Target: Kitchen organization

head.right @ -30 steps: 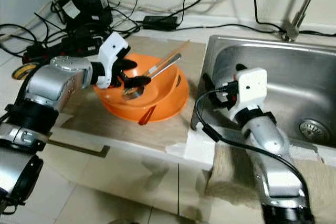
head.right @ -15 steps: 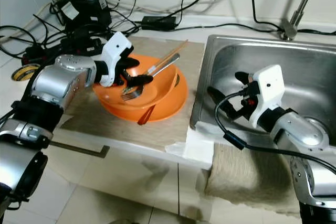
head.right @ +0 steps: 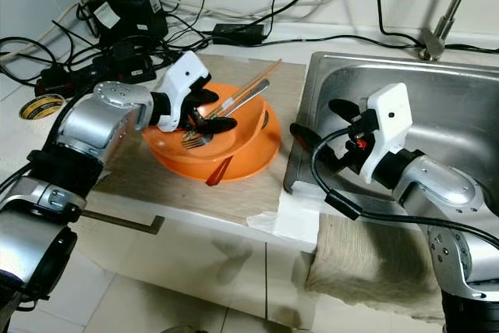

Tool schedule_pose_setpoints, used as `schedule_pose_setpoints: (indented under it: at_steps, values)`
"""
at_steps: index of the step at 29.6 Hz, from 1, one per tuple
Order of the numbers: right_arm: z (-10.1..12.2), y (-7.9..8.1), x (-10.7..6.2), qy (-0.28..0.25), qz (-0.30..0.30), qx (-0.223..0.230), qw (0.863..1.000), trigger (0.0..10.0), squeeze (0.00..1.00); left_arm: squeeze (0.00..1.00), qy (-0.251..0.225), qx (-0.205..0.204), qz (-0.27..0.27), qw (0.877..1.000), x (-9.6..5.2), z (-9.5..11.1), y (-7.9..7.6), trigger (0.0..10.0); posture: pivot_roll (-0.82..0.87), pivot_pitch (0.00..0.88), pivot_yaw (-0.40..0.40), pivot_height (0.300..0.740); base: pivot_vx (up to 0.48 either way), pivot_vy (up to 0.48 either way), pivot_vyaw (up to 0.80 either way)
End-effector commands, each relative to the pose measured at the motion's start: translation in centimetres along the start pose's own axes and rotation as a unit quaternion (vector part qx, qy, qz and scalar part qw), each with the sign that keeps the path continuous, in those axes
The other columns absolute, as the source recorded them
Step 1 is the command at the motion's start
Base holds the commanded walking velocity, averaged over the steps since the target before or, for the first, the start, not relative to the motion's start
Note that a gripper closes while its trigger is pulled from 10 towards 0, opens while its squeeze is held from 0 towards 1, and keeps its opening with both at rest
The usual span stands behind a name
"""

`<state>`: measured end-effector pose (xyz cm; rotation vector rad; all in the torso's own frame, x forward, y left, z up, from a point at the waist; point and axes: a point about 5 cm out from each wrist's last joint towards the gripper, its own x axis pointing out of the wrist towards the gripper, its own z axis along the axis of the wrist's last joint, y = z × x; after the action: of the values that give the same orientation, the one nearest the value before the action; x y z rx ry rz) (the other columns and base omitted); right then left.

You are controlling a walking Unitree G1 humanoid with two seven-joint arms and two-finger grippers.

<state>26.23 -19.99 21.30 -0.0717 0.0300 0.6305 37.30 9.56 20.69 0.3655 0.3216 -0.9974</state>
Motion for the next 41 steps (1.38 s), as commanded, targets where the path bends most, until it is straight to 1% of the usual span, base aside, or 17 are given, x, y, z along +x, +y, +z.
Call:
schedule_pose_setpoints:
  at_steps: [1,2,5,6,7,8,10,14,22,29,30,31,35,37,41]
  values:
    - [0.4,0.4,0.2,-0.005,0.006,-0.007,1.000,10.0,0.00,0.00,0.002,0.016,-0.003,1.000,0.0,0.1,-0.2,10.0,-0.07,0.000,0.105,0.740,0.000,0.000,0.00]
    - [0.6,0.5,0.3,-0.007,0.008,-0.005,1.000,10.0,0.00,0.00,0.007,0.023,-0.003,1.000,0.1,-0.1,-0.3,10.0,-0.07,0.000,0.106,0.740,0.000,0.000,0.00]
    - [0.8,0.5,0.3,-0.010,0.010,-0.001,1.000,10.0,0.00,0.00,0.011,0.024,-0.005,1.000,0.3,-0.3,-0.4,10.0,-0.07,0.000,0.107,0.740,0.000,0.000,0.00]
    - [0.9,0.6,0.3,-0.011,0.014,0.001,1.000,10.0,0.00,0.00,0.014,0.020,-0.005,1.000,0.5,-0.4,-0.5,7.2,-0.07,0.000,0.106,0.740,0.000,0.000,0.00]
    - [0.9,0.6,0.3,-0.011,0.014,0.001,1.000,10.0,0.00,0.00,0.014,0.020,-0.005,1.000,0.5,-0.4,-0.5,7.2,-0.07,0.000,0.106,0.740,0.000,0.000,0.00]
    - [0.9,0.6,0.3,-0.011,0.014,0.001,1.000,10.0,0.00,0.00,0.015,0.018,-0.004,1.000,0.5,-0.4,-0.5,0.0,-0.07,0.000,0.106,0.740,0.000,0.000,0.00]
    - [0.8,0.8,0.4,-0.009,0.015,0.003,1.000,10.0,0.00,0.00,0.017,0.012,0.000,1.000,0.6,-0.5,-0.4,0.0,-0.07,0.000,0.105,0.740,0.000,0.000,0.00]
    - [0.5,0.9,0.4,-0.005,0.017,0.005,1.000,10.0,0.00,0.00,0.014,0.014,0.002,1.000,0.4,-0.2,-0.3,0.0,-0.07,0.000,0.103,0.740,0.000,0.000,0.00]
    - [0.0,0.8,0.6,0.001,0.012,0.008,1.000,10.0,0.00,0.00,-0.001,0.032,0.026,0.999,-0.3,0.6,0.3,0.0,-0.06,0.000,0.100,0.740,0.000,0.000,0.00]
    - [-0.2,0.8,0.6,0.003,0.014,0.009,1.000,10.0,0.00,0.00,-0.001,0.041,0.020,0.999,-0.7,0.9,0.3,0.0,-0.06,0.000,0.097,0.740,0.000,0.000,0.00]
    - [-0.3,0.8,0.7,0.005,0.013,0.009,1.000,10.0,0.00,0.00,-0.005,0.049,0.011,0.999,-1.0,1.2,0.1,0.0,-0.06,0.000,0.096,0.740,0.000,0.000,0.00]
    - [-0.3,0.8,0.7,0.006,0.014,0.008,1.000,10.0,0.00,0.00,-0.008,0.048,0.010,0.999,-1.1,1.3,0.1,0.0,-0.05,0.000,0.095,0.740,0.000,0.000,0.00]
    - [-0.4,1.0,0.9,0.007,0.015,0.007,1.000,10.0,0.00,0.00,0.003,0.055,0.005,0.998,-0.9,0.9,0.0,0.0,-0.05,0.000,0.095,0.740,0.000,0.000,0.00]
    - [-0.5,1.0,0.9,0.007,0.016,0.006,1.000,10.0,0.00,0.00,0.007,0.058,-0.008,0.998,-0.6,0.5,-0.6,0.0,-0.05,0.000,0.097,0.740,0.000,0.000,0.00]
    - [-0.5,1.0,1.0,0.007,0.015,0.006,1.000,10.0,0.00,0.00,0.012,0.054,-0.005,0.998,-0.4,0.3,-0.6,0.0,-0.05,0.000,0.097,0.740,0.000,0.000,0.00]
